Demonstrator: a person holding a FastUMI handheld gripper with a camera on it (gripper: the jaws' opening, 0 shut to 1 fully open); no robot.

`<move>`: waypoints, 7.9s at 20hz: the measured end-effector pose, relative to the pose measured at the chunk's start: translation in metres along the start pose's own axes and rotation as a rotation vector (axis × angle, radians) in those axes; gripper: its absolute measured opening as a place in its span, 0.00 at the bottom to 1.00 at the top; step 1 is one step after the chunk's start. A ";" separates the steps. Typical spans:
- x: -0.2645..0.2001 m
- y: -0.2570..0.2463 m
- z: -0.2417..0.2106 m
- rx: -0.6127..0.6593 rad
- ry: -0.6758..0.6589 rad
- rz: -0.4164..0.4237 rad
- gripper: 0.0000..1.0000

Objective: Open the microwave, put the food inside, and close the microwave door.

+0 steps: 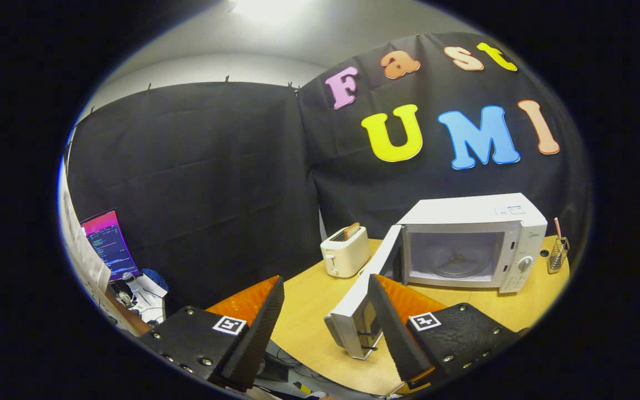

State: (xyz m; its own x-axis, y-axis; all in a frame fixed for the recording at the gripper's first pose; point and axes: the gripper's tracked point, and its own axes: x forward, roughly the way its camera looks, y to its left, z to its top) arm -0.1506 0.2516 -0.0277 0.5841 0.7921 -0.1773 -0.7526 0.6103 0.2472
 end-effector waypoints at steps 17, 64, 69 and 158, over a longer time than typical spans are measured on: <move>-0.114 -0.181 -0.087 0.167 0.200 -0.205 0.91; -0.014 -0.194 -0.080 0.785 0.081 -0.312 0.27; 0.030 -0.203 -0.067 0.813 -0.006 -0.338 0.27; 0.111 0.099 -0.109 -0.055 0.146 0.156 0.61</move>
State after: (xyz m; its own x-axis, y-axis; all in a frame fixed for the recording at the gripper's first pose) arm -0.1934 0.4011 -0.1263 0.4119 0.8678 -0.2780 -0.8484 0.4765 0.2305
